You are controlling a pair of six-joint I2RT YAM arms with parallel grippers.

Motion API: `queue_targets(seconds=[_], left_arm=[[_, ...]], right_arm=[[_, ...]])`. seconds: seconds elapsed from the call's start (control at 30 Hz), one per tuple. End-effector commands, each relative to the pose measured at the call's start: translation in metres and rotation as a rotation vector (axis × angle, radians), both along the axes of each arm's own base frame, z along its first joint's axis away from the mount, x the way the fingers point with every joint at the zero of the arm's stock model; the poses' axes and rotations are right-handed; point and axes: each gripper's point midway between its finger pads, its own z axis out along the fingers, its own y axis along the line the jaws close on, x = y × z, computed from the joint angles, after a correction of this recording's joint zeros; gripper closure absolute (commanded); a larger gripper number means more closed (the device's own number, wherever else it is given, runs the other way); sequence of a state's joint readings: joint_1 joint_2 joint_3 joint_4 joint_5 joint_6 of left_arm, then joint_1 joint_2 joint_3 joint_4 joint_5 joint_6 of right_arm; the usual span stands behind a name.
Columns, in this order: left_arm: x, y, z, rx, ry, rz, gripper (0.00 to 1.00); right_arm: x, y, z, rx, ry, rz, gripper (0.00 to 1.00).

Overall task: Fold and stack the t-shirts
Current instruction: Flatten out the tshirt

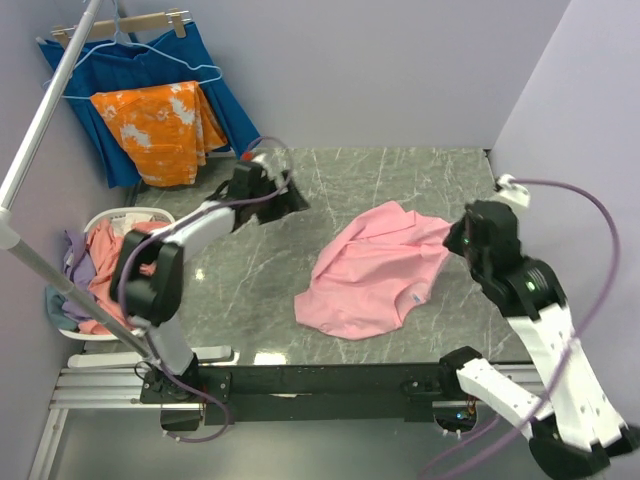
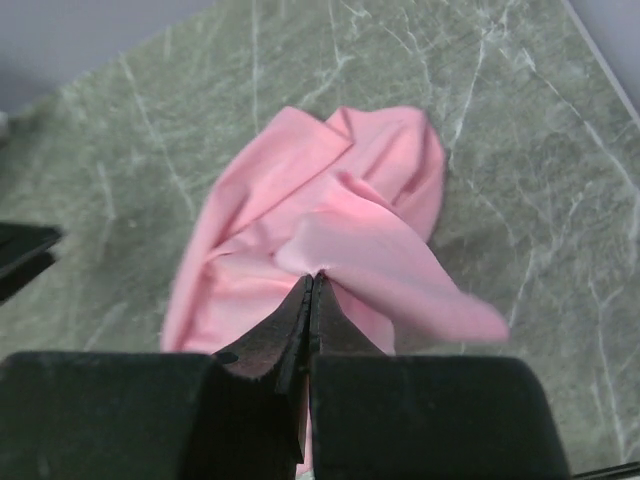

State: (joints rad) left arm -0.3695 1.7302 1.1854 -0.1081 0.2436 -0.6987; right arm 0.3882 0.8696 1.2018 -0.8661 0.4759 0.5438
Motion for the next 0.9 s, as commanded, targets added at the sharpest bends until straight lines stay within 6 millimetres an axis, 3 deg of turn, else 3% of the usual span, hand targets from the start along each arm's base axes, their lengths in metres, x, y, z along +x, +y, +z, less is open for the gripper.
queue_targets(seconds=[0.0, 0.13, 0.33, 0.43, 0.57, 0.73, 0.83, 0.87], left_arm=[[0.010, -0.091, 0.015, -0.027, -0.072, -0.305, 0.01], [0.012, -0.147, -0.002, 0.002, -0.079, -0.415, 0.01], [0.009, -0.188, -0.036, 0.098, -0.124, -0.506, 0.01], [0.005, -0.198, -0.052, 0.183, -0.150, -0.501, 0.01], [0.018, -0.193, -0.073, 0.330, -0.166, -0.417, 0.01], [0.021, -0.201, -0.093, 0.396, -0.173, -0.401, 0.02], [0.030, -0.196, -0.092, 0.418, -0.176, -0.335, 0.25], [0.033, -0.194, -0.089, 0.423, -0.182, -0.313, 0.48]], right_arm=[[-0.028, -0.005, -0.017, 0.060, 0.043, -0.025, 1.00], [-0.034, -0.006, -0.031, 0.058, 0.075, -0.023, 1.00], [-0.033, 0.000, -0.048, 0.069, 0.098, 0.005, 1.00], [-0.030, 0.005, -0.053, 0.074, 0.109, 0.021, 1.00], [-0.027, 0.010, -0.054, 0.084, 0.106, 0.042, 1.00], [-0.021, 0.016, -0.057, 0.086, 0.108, 0.061, 1.00], [-0.017, 0.017, -0.056, 0.087, 0.098, 0.068, 1.00], [-0.016, 0.018, -0.054, 0.087, 0.092, 0.068, 1.00]])
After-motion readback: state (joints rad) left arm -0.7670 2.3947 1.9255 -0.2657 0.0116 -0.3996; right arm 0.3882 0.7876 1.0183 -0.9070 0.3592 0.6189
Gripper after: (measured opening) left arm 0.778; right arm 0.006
